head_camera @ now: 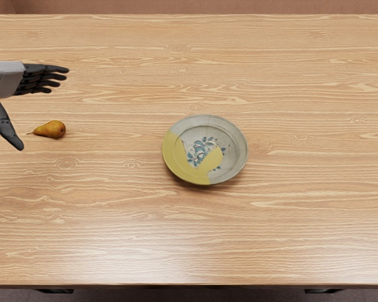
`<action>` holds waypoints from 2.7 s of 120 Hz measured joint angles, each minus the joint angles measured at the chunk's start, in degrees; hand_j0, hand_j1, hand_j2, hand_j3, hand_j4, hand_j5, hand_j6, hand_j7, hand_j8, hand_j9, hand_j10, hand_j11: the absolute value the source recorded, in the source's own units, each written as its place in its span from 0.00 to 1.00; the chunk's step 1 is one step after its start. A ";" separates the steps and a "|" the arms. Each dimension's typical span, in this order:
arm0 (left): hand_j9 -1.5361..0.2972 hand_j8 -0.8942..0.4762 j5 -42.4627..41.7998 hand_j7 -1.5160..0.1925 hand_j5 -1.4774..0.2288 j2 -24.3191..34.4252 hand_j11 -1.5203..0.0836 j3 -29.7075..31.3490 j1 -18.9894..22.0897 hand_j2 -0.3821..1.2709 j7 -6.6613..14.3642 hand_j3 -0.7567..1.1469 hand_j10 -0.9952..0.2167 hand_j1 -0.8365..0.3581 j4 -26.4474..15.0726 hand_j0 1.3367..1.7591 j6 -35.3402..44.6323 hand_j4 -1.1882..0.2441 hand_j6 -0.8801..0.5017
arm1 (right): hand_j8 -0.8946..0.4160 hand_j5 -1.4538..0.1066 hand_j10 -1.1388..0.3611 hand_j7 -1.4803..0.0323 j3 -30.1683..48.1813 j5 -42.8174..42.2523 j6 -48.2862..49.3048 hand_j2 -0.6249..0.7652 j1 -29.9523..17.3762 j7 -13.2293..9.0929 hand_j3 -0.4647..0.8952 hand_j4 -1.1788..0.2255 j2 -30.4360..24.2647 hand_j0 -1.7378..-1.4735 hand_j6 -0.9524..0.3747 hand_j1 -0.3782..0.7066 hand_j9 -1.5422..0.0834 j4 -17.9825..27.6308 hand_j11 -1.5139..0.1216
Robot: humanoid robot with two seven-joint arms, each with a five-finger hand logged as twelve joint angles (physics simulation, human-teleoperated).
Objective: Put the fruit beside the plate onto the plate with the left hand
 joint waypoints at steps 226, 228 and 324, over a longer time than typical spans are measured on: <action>0.82 0.63 33.10 0.87 0.85 -31.07 0.93 3.59 3.68 0.24 38.01 0.40 0.80 0.97 13.99 0.76 26.64 0.81 0.61 | 0.68 0.93 0.76 0.98 0.00 -0.09 0.00 0.45 0.44 0.00 0.34 0.84 0.00 0.30 0.72 0.03 0.95 -0.01 0.93; 0.82 0.63 33.26 0.87 0.85 -31.22 0.93 3.63 3.72 0.24 38.01 0.40 0.80 0.97 14.22 0.76 26.80 0.81 0.61 | 0.68 0.93 0.76 0.98 0.00 -0.09 0.00 0.45 0.44 0.00 0.34 0.84 0.00 0.30 0.72 0.03 0.95 -0.01 0.93; 0.73 0.53 35.58 0.77 0.75 -35.66 0.82 9.05 4.59 0.25 38.01 0.40 0.69 0.84 17.26 0.76 33.54 0.72 0.52 | 0.68 0.93 0.76 0.98 0.04 -0.10 0.00 0.45 0.44 0.08 0.34 0.84 0.00 0.30 0.72 0.03 0.95 -0.09 0.93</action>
